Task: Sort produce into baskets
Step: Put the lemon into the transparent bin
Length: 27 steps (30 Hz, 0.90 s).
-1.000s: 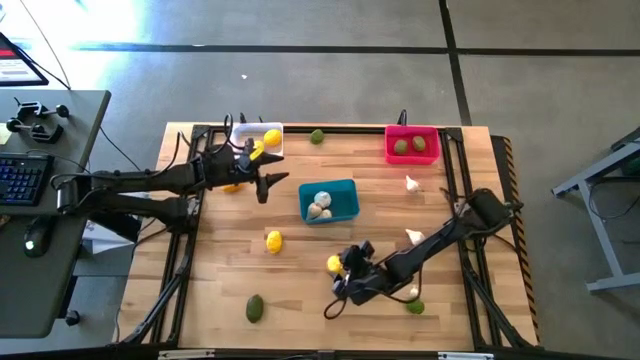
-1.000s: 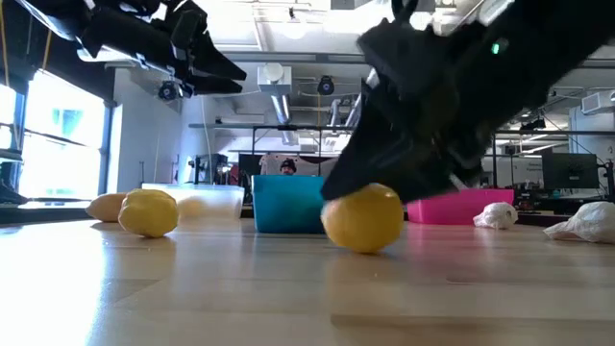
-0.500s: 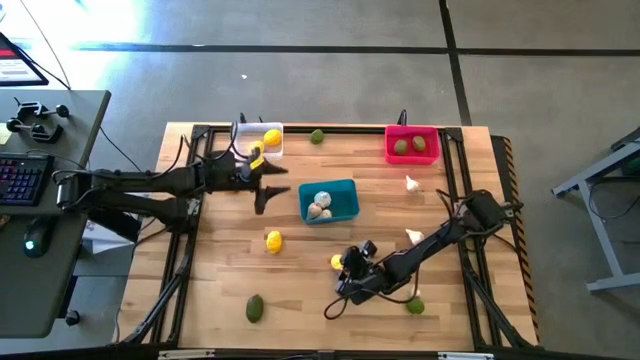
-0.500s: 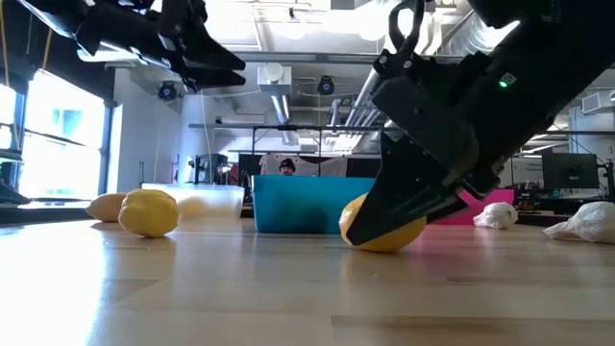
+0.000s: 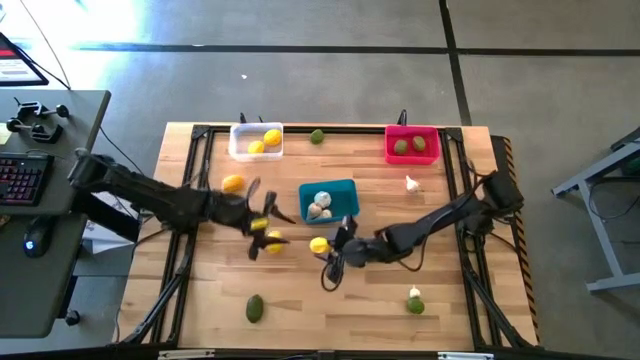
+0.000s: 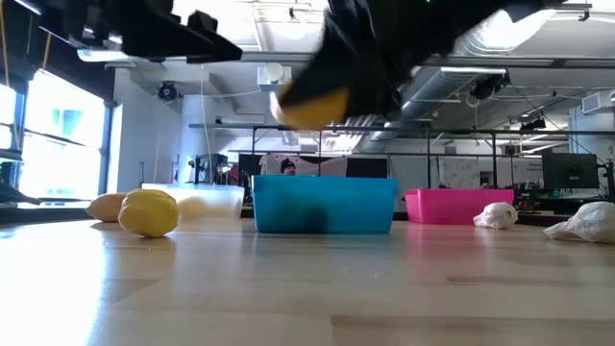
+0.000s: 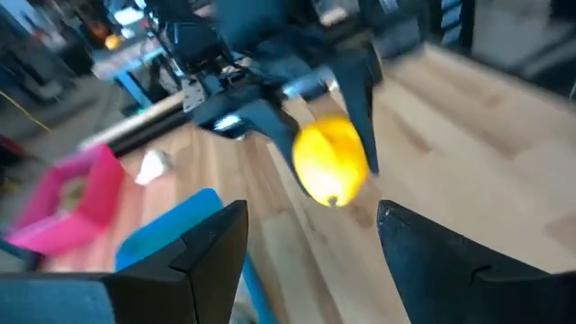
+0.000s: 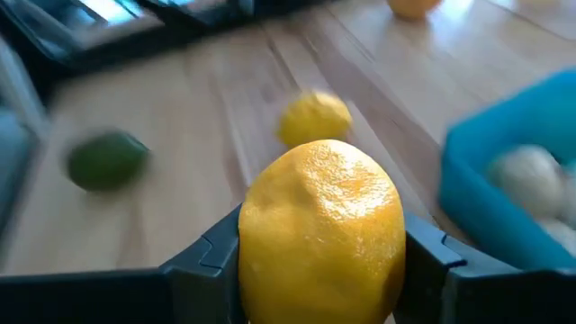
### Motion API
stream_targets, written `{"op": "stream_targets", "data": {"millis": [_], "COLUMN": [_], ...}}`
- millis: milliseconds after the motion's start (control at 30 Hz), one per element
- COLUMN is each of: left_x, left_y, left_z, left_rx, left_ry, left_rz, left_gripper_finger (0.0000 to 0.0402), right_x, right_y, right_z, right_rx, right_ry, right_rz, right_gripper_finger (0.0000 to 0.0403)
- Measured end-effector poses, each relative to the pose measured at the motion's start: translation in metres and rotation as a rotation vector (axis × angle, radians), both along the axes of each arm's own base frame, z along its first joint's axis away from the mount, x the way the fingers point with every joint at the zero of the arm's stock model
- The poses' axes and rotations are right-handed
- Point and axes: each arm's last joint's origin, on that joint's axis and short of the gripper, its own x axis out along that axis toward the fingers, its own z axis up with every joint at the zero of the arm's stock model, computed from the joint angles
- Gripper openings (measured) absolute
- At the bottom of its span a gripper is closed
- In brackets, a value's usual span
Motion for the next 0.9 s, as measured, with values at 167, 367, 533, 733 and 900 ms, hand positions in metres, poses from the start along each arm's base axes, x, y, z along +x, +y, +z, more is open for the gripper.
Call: {"op": "stream_targets", "data": {"millis": [167, 367, 533, 733, 900], "left_x": [0.006, 0.012, 0.023, 0.036, 0.043], "left_y": [-0.033, -0.054, -0.062, -0.069, -0.075], "left_z": [-0.008, -0.011, -0.015, -0.015, -0.015], "left_rx": [0.235, 0.328, 0.346, 0.374, 0.428], "left_ry": [-0.08, -0.177, -0.158, -0.151, -0.146], "left_rz": [0.068, 0.121, 0.12, 0.113, 0.109], "left_gripper_finger": [0.0234, 0.0234, 0.0239, 0.0247, 0.0245], "right_x": [0.006, 0.009, 0.01, 0.011, 0.011], "right_y": [-0.009, -0.01, -0.009, -0.008, -0.008], "right_z": [0.019, 0.025, 0.028, 0.032, 0.032], "right_rx": [0.056, 0.101, 0.112, 0.129, 0.135], "right_ry": [-0.106, -0.165, -0.198, -0.239, -0.242], "right_rz": [0.055, 0.084, 0.086, 0.097, 0.108], "right_gripper_finger": [0.0167, 0.0167, 0.0167, 0.0167, 0.0167]}}
